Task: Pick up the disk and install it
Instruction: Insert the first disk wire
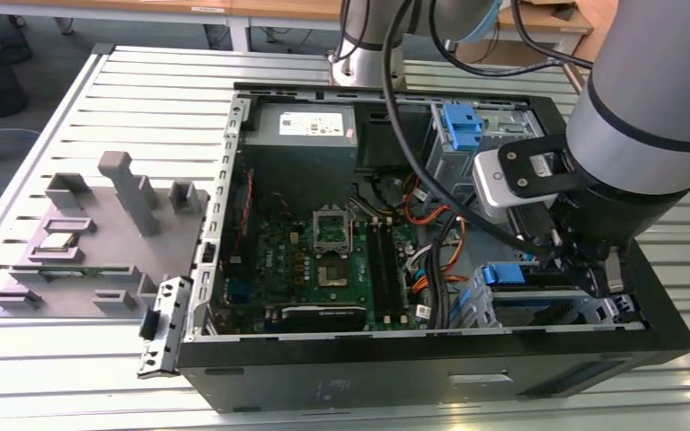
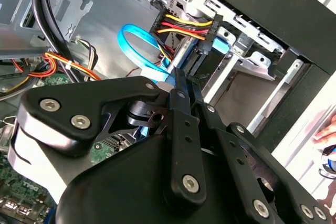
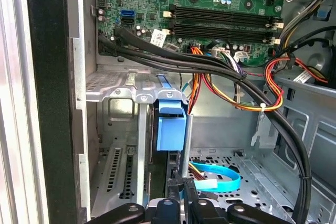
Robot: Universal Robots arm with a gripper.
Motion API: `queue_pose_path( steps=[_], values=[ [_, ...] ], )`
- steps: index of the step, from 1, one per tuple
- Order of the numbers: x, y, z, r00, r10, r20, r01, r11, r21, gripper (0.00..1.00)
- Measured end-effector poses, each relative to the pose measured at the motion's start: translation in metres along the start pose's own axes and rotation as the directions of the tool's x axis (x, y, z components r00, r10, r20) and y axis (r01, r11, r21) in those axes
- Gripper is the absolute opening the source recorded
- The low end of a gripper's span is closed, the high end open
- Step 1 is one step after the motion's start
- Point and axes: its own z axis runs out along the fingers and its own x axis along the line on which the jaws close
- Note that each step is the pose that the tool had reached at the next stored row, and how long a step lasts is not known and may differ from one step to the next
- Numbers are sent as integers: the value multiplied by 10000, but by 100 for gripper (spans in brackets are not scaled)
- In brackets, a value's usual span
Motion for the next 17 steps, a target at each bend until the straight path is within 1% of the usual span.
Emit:
queue_pose_path(
  steps=[17],
  values=[
    [14, 17, 15, 10000, 0, 1, 0, 10000, 1, 16]
  ],
)
